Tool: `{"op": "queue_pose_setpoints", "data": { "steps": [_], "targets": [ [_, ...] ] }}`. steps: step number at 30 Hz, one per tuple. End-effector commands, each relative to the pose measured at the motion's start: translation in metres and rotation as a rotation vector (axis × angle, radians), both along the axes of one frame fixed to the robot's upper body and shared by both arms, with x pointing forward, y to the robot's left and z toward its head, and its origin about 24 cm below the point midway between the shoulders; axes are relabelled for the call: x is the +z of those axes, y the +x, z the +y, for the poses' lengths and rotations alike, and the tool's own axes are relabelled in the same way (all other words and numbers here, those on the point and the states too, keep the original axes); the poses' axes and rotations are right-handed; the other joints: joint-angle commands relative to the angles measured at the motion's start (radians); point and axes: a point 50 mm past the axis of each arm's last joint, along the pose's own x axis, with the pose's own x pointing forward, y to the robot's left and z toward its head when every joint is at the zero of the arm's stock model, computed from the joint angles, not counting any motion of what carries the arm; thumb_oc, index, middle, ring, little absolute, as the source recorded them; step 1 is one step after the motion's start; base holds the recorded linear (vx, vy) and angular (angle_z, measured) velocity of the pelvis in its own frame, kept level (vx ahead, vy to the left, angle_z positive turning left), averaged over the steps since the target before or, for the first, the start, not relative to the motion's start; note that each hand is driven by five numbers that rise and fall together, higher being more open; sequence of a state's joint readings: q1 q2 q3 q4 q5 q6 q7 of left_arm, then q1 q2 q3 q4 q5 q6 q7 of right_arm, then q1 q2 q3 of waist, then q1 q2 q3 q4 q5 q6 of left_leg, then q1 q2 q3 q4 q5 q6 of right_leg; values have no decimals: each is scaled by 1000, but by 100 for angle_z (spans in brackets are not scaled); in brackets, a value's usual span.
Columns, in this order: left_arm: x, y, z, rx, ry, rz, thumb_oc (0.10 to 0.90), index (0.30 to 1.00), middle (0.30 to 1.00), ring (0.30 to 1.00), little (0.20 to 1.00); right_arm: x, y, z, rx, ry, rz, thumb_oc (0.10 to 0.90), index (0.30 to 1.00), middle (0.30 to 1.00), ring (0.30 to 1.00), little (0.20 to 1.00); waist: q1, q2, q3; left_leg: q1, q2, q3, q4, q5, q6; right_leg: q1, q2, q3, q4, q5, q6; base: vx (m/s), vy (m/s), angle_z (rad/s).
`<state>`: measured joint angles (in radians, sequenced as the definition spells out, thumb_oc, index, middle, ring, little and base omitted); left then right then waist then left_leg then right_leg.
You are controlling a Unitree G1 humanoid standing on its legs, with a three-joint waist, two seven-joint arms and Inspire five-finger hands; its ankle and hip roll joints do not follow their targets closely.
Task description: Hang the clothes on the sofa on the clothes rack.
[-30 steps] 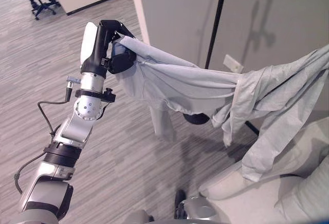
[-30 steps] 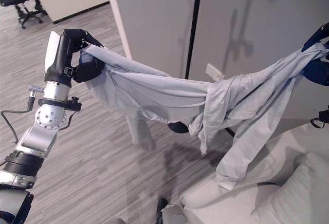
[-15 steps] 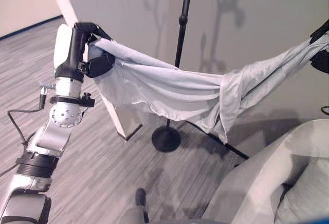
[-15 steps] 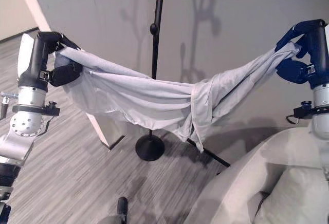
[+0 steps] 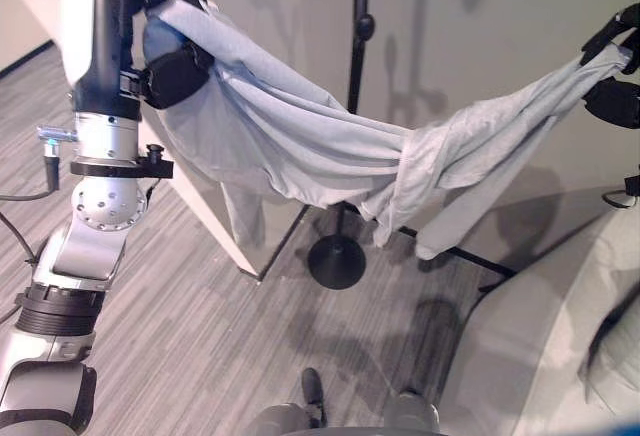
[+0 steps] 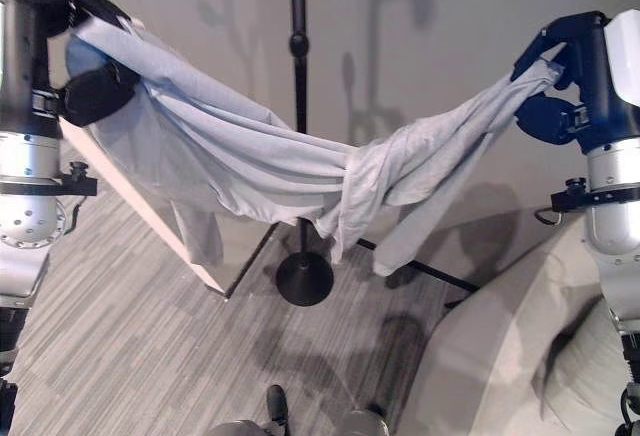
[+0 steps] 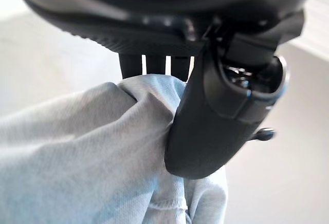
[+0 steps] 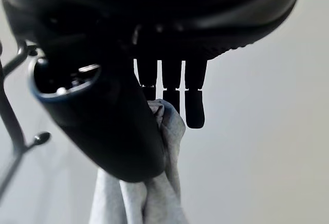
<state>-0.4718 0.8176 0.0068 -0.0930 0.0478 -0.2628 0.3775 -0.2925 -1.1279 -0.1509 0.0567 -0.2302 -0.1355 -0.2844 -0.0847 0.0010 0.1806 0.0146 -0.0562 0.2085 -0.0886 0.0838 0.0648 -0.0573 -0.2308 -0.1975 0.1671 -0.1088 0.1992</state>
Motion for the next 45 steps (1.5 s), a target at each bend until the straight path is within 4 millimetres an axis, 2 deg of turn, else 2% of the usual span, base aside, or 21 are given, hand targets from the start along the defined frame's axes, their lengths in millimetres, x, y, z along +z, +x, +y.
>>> {"op": "queue_pose_setpoints", "data": {
  "steps": [1,5,7,10,11,17,21,22,24,26,27,28,30,31,32,34,39,45],
  "targets": [
    [53,-34,-7,-79,-40,-364,400,300,300,300,300,81,-24,9,28,-7,-468,400,300,300,300,300,47,-43,-130,74,130,19,1,-107,-131,112,57,-42,-254,154,-34,184,-170,3],
    [62,-37,-8,-79,-75,-434,400,300,300,300,300,98,-33,20,68,-39,-565,400,300,300,300,300,40,-53,-156,96,147,9,1,-103,-142,140,80,-52,-254,135,-40,107,-116,-2],
    [71,-42,-9,-82,-91,-495,400,300,300,300,300,113,-41,25,80,-71,-634,400,300,300,300,300,40,-58,-160,101,154,6,1,-99,-150,150,88,-55,-254,130,-42,49,-68,4],
    [78,-46,-9,-86,-117,-552,400,300,300,300,300,126,-48,26,77,-91,-683,400,300,300,300,300,38,-62,-161,100,160,1,1,-96,-156,151,95,-54,-254,126,-44,36,-62,1],
    [84,-54,-9,-88,-124,-611,400,300,300,300,300,137,-57,25,80,-103,-735,400,300,300,300,300,39,-68,-170,101,165,1,1,-93,-161,155,100,-56,-254,122,-44,44,-40,9],
    [95,-80,1,-56,-128,-760,400,300,300,300,300,154,-78,24,102,-124,-822,400,300,300,300,300,45,-71,-187,113,169,-4,1,-101,-165,176,106,-63,-254,111,-45,54,-23,5],
    [108,-79,11,9,-100,-770,400,300,300,300,300,166,-81,16,61,-127,-817,400,300,300,300,300,61,-83,-197,122,168,-6,1,-107,-170,188,105,-66,-254,108,-42,29,-7,7],
    [117,-67,16,64,-73,-719,400,300,300,300,300,171,-77,6,14,-108,-776,400,300,300,300,300,72,-90,-202,124,169,-6,1,-106,-172,191,104,-70,-254,110,-40,6,-9,10],
    [121,-58,16,71,-68,-688,400,300,300,300,300,174,-71,0,-14,-94,-741,400,300,300,300,300,77,-99,-200,126,169,-6,1,-106,-173,194,104,-69,-254,109,-40,14,-10,12],
    [131,-35,17,105,-23,-569,400,300,300,300,300,181,-58,-14,-85,-55,-664,400,300,300,300,300,86,-114,-203,134,172,-5,1,-110,-178,203,107,-69,-254,104,-38,23,-11,16],
    [136,-14,13,111,6,-472,400,300,300,300,300,182,-44,-28,-160,-11,-588,400,300,300,300,300,89,-130,-203,135,173,-3,1,-105,-180,205,108,-69,-254,106,-38,-19,-7,15],
    [139,-14,13,112,5,-474,400,300,300,300,300,185,-42,-27,-157,-11,-590,400,300,300,300,300,87,-130,-202,131,171,-2,1,-99,-179,201,106,-69,-254,110,-39,-6,-6,5],
    [142,6,14,172,57,-384,400,300,300,300,300,196,-21,-24,-182,33,-526,400,300,300,300,300,71,-121,-204,130,171,0,1,-94,-181,201,106,-67,-254,111,-39,9,-6,5],
    [139,19,17,227,89,-315,400,300,300,300,300,201,-11,-20,-188,44,-502,400,300,300,300,300,64,-104,-205,131,173,0,1,-96,-184,202,108,-67,-254,110,-39,-10,-11,16],
    [141,19,17,226,85,-319,400,300,300,300,300,205,-12,-19,-187,41,-506,400,300,300,300,300,64,-101,-203,127,172,0,1,-91,-183,198,107,-68,-254,114,-39,20,-19,19],
    [137,48,15,293,121,-182,400,300,300,300,300,216,4,-10,-199,81,-461,400,300,300,300,300,59,-83,-194,122,175,-1,1,-87,-188,193,111,-67,-254,113,-37,19,-27,6],
    [129,73,6,352,204,-53,400,300,300,300,300,216,21,-5,-223,137,-402,400,300,300,300,300,59,-86,-187,97,180,-12,1,-75,-195,171,117,-66,-254,118,-37,20,-20,0],
    [125,88,-3,393,246,5,400,300,300,300,300,215,27,-6,-255,177,-377,400,300,300,300,300,60,-99,-178,73,188,-23,1,-69,-201,151,127,-69,-254,113,-36,19,-35,3]
  ]
}}
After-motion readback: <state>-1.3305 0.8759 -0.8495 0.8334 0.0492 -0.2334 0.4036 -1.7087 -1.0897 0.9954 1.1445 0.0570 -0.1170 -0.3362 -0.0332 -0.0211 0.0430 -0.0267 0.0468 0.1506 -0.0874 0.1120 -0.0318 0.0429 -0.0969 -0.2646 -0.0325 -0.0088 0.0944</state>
